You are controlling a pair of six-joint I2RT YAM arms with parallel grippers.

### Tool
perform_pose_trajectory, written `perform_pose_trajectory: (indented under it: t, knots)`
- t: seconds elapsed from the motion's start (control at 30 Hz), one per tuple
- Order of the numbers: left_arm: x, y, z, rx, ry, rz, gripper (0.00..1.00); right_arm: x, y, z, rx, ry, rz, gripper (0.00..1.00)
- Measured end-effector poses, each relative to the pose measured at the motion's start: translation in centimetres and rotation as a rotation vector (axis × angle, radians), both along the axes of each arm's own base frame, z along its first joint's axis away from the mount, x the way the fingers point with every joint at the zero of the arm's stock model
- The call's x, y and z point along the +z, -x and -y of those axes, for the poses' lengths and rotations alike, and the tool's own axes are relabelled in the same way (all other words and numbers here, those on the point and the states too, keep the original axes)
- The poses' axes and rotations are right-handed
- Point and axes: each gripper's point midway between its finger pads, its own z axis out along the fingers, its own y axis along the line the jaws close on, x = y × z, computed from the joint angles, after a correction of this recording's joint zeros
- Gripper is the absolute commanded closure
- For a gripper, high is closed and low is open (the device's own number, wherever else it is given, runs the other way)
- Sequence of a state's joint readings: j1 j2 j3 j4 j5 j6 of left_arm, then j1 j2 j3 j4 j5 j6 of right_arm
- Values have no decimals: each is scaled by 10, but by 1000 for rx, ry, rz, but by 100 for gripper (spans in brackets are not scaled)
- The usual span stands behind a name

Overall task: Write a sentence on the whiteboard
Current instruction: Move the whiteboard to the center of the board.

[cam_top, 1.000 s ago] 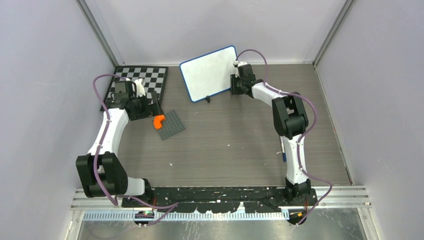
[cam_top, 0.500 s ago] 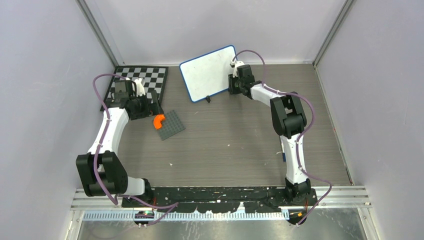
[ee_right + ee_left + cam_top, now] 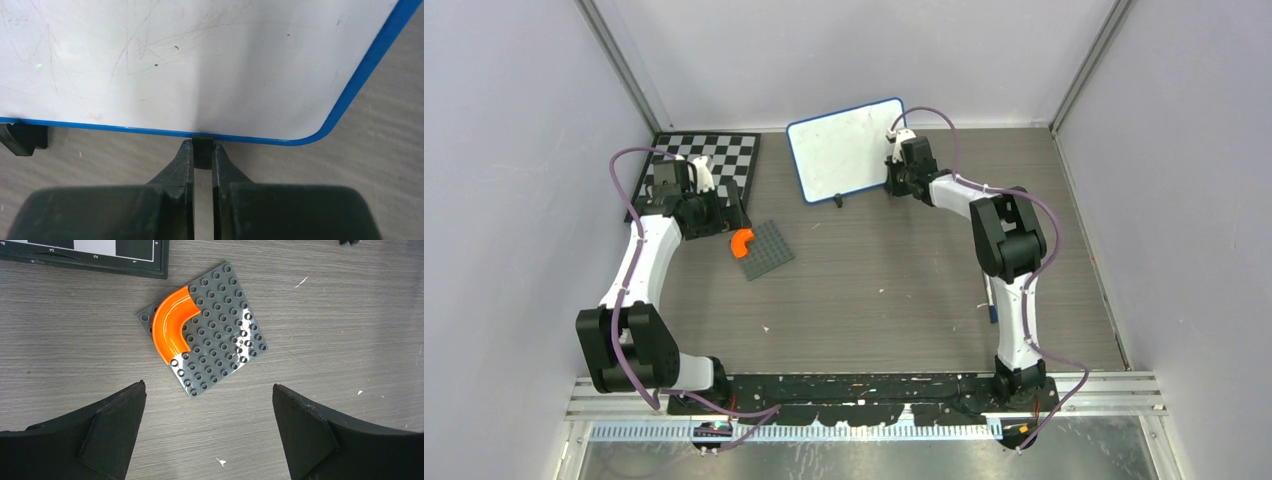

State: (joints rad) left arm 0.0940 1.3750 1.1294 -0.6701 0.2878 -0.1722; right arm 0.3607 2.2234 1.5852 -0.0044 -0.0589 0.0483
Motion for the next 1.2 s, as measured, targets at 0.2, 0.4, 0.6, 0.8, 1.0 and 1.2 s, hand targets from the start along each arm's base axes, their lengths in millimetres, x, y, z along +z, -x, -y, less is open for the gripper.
perform_pose_trajectory:
  t: [0.2, 0.4, 0.6, 0.8, 1.0, 1.2]
  knots:
    - [0, 0, 1, -3, 4, 1, 0, 0, 46, 16, -8, 4, -65, 100]
    - [5, 2, 5, -16, 20, 11, 0, 2, 102, 31, 2, 1, -130, 100]
    - [25, 8, 7, -18, 28, 67, 0, 7, 161, 42, 18, 4, -183, 100]
    - [51, 13, 9, -3, 40, 135, 0, 16, 216, 48, 56, -3, -201, 100]
    - [72, 19, 11, 17, 55, 192, 0, 16, 262, 52, 108, 17, -233, 100]
    - [75, 24, 13, 32, 70, 186, 0, 20, 278, 57, 171, 63, -215, 100]
